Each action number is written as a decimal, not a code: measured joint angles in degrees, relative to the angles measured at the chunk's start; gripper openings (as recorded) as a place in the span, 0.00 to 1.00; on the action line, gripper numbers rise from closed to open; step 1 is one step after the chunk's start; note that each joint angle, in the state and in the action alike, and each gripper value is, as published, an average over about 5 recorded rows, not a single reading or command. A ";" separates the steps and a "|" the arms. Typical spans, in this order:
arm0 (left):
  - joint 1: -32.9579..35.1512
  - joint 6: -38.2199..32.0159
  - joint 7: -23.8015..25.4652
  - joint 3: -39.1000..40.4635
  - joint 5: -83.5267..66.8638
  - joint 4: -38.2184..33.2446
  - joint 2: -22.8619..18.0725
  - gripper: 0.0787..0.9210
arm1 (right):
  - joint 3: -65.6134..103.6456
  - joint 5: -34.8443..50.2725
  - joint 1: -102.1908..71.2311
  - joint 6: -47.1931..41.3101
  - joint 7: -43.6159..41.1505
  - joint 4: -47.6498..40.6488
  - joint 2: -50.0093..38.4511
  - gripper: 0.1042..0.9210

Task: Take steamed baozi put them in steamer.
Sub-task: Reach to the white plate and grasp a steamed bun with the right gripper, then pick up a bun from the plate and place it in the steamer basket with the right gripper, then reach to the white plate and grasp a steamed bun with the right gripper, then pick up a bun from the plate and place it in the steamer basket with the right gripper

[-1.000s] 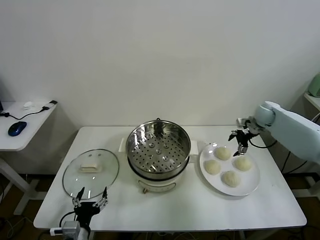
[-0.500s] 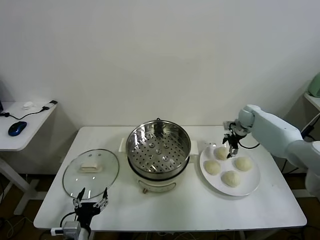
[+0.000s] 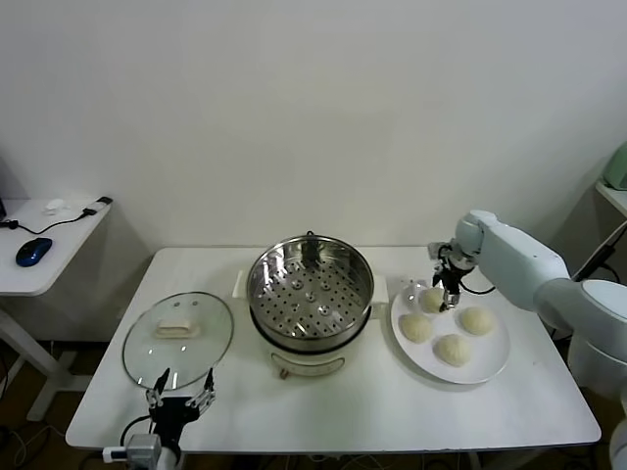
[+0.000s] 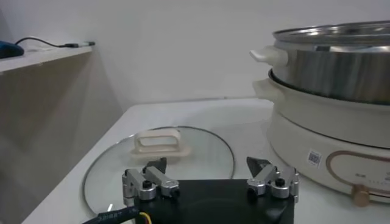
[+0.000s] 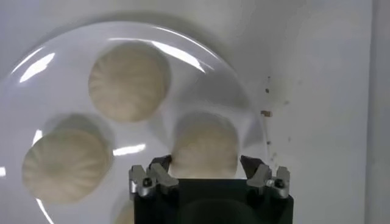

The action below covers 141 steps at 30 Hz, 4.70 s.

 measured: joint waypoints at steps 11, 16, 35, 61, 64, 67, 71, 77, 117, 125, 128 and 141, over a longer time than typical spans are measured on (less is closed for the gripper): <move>0.22 0.39 -0.13 -0.10 0.27 -0.76 -0.06 0.88 | -8.84 9.16 11.65 -0.19 -1.36 13.40 -4.33 0.74; 0.37 0.67 -0.10 0.15 0.41 -1.35 -0.01 0.88 | -16.16 16.86 23.11 2.40 -2.55 23.66 -3.73 0.74; 0.61 0.75 0.06 0.53 0.59 -3.17 0.84 0.88 | -24.24 8.79 32.06 25.65 -1.06 36.70 10.39 0.72; 0.32 0.11 -0.52 0.33 0.91 -2.33 0.77 0.88 | -13.45 -16.36 15.99 41.86 5.90 15.82 21.03 0.79; 0.18 0.12 -0.67 0.32 0.90 -2.33 0.77 0.88 | -13.54 -15.50 16.34 41.88 6.18 16.06 20.69 0.85; 0.23 0.12 -0.76 0.24 0.84 -2.43 0.77 0.88 | -14.15 -13.24 17.73 41.71 6.03 17.20 19.81 0.88; 0.43 0.20 -0.78 0.26 0.93 -2.83 0.74 0.88 | -16.04 -7.34 21.58 40.33 4.52 19.97 17.47 0.88; 1.02 0.41 -0.71 0.59 1.49 -3.75 0.41 0.88 | -24.02 8.91 31.07 32.93 0.19 25.20 10.70 0.88; 1.83 -0.09 -0.80 -0.44 1.09 -3.36 -0.15 0.88 | -24.61 27.46 10.12 -15.13 11.71 34.34 -13.58 0.88; 1.96 -0.12 -0.91 -0.29 0.99 -3.28 -0.16 0.88 | -22.30 26.73 7.48 -15.83 12.04 32.98 -12.51 0.83; 1.99 -0.20 -0.96 -0.22 0.98 -3.28 -0.15 0.88 | -22.09 26.33 7.28 -15.93 11.82 32.98 -12.45 0.80; 2.66 0.10 -1.11 0.74 1.63 -4.03 -0.26 0.88 | -22.71 24.86 10.90 -15.19 9.94 34.95 -13.13 0.71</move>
